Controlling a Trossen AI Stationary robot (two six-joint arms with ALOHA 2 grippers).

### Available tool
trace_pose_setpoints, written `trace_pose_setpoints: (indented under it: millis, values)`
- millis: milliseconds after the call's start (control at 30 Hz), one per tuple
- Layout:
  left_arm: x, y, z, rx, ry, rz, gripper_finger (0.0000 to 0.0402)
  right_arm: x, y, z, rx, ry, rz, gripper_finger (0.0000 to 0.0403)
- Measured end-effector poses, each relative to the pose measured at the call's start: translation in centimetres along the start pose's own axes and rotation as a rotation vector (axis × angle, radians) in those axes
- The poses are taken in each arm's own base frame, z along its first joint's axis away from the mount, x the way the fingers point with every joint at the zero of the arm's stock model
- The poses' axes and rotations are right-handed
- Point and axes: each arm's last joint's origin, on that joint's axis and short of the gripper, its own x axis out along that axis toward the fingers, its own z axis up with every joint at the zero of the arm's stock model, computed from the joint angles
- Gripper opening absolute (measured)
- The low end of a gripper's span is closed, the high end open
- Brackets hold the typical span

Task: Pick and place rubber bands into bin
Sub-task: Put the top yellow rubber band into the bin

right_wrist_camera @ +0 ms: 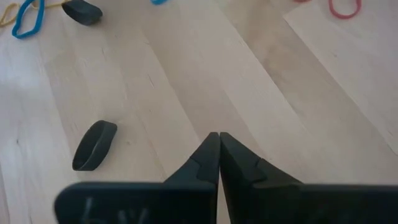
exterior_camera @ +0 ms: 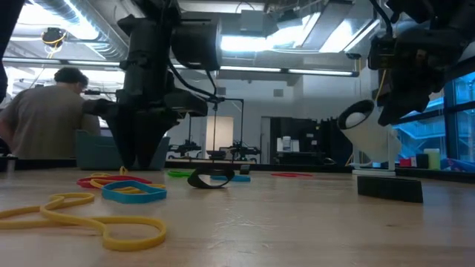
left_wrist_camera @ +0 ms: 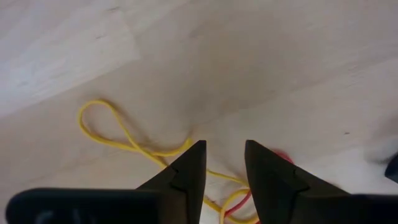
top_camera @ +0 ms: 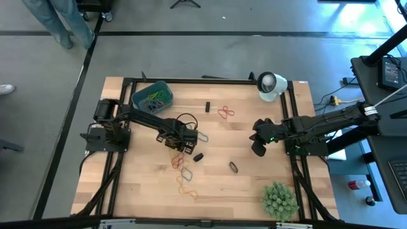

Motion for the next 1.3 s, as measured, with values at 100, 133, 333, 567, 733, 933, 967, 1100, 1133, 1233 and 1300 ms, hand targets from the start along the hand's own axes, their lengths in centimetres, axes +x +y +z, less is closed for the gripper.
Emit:
trace_pose_setpoints:
  millis: [100, 133, 333, 567, 733, 933, 967, 1100, 1133, 1233, 1300]
  values:
    - [0.0, -0.1, -0.3, 0.002, -0.001, -0.005, 0.0102, 0.0, 0.0, 0.0, -0.003, 0.0, 0.001, 0.0016]
    - [0.0, -0.2, -0.4, -0.001, -0.002, -0.006, 0.0101, 0.0, 0.0, 0.0, -0.003, 0.0, 0.001, 0.0016]
    - [0.0, -0.4, -0.9, -0.019, -0.003, -0.011, 0.01, 0.0, 0.0, 0.1, -0.008, -0.005, 0.004, 0.0016]
    - [-0.7, -0.5, -0.7, -0.025, -0.035, -0.047, 0.01, 0.0, 0.0, 0.1, -0.008, -0.007, 0.003, 0.0016]
    - [-1.3, 0.0, -0.7, -0.034, -0.08, -0.028, 0.01, 0.0, 0.1, 0.1, -0.005, -0.012, 0.007, 0.0016]
    - [-0.8, 0.3, -1.3, -0.074, -0.061, 0.0, 0.01, 0.1, 0.1, 0.2, 0.001, -0.015, 0.008, 0.0016]
    - [-0.6, 0.4, -1.4, -0.072, -0.06, -0.005, 0.0101, 0.1, 0.1, 0.2, 0.001, -0.015, 0.008, 0.0016]
    - [0.4, 0.6, -1.9, -0.102, -0.055, -0.024, 0.0104, 0.1, 0.1, 0.2, 0.002, -0.015, 0.008, 0.0016]
    - [0.7, 0.7, -2.0, -0.106, -0.054, -0.028, 0.0104, 0.1, 0.1, 0.2, 0.002, -0.015, 0.008, 0.0016]
    - [1.0, 0.9, -2.1, -0.108, -0.047, -0.027, 0.01, 0.1, 0.1, 0.2, 0.002, -0.016, 0.009, 0.0016]
    - [1.0, 0.9, -2.0, -0.094, -0.053, -0.023, 0.0092, 0.1, 0.1, 0.2, 0.002, -0.019, 0.011, 0.0016]
